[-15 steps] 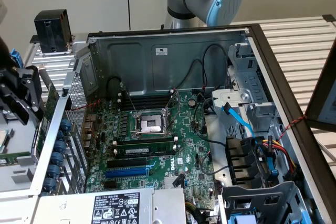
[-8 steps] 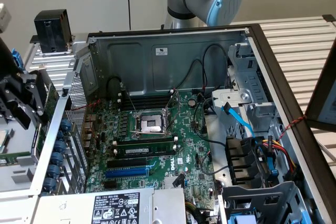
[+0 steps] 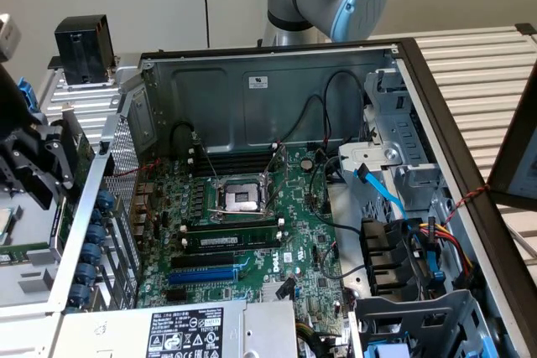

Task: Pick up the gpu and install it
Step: 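Pick up the gpu and move the gpu toward the slot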

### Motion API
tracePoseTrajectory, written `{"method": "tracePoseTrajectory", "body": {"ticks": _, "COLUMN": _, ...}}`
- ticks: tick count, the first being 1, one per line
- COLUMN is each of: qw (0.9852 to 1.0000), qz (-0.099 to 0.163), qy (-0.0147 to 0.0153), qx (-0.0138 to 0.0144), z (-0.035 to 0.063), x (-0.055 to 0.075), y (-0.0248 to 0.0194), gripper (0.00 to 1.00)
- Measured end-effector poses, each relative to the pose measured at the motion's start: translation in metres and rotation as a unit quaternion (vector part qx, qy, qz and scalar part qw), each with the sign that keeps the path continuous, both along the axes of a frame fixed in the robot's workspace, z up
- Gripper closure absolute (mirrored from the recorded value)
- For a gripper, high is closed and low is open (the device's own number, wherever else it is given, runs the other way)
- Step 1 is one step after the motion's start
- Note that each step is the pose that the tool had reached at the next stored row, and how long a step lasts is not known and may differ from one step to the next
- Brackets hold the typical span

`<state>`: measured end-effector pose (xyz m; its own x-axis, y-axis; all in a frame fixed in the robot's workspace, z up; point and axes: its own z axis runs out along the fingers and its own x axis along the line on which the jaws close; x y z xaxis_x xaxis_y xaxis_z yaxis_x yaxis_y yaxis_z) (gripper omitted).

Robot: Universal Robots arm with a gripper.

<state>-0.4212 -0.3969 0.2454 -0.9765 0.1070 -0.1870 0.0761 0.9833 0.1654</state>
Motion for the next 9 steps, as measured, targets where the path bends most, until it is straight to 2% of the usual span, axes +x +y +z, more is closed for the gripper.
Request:
{"method": "tracePoseTrajectory", "body": {"ticks": 5, "qw": 1.0, "qz": 0.0, "qy": 0.0, "qx": 0.0022, "z": -0.009, "x": 0.0, "y": -0.0001, "gripper": 0.49}}
{"method": "tracePoseTrajectory", "body": {"ticks": 9, "qw": 1.0, "qz": 0.0, "qy": -0.0001, "qx": 0.0058, "z": -0.0143, "x": 0.002, "y": -0.0002, "gripper": 0.49}}
